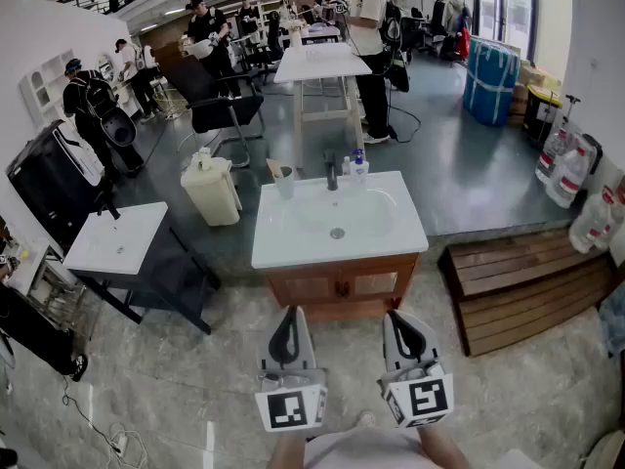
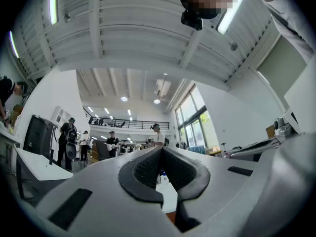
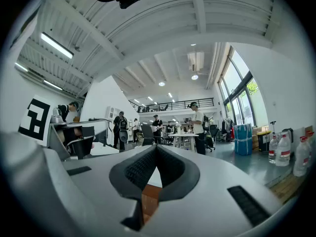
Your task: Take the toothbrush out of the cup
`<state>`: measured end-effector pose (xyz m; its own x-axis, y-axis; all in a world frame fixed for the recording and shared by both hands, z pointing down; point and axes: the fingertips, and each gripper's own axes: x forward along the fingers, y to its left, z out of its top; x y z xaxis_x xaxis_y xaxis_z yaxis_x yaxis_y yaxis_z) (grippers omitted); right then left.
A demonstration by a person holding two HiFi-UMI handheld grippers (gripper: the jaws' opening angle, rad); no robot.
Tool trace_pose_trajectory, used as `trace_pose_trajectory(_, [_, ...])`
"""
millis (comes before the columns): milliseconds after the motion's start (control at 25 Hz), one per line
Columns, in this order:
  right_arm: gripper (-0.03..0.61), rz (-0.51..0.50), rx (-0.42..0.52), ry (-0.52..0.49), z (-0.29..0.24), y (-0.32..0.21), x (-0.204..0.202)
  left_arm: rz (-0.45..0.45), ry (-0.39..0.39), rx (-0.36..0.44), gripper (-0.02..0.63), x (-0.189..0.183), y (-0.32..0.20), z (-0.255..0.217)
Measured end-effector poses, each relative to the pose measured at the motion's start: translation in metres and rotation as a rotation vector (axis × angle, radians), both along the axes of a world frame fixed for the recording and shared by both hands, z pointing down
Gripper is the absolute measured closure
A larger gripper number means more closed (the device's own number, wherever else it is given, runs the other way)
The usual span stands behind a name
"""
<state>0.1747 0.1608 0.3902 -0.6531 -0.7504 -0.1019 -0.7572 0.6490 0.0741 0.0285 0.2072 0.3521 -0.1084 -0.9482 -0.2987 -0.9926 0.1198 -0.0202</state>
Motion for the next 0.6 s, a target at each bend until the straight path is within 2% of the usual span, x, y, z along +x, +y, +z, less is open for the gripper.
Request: trace_pose_trajectory(600, [0.566, -0.067, -0.038, 0.005, 0.011, -0.017, -0.002, -0.011, 0.000, -0.016, 0.597, 0.005, -0.019, 0.006])
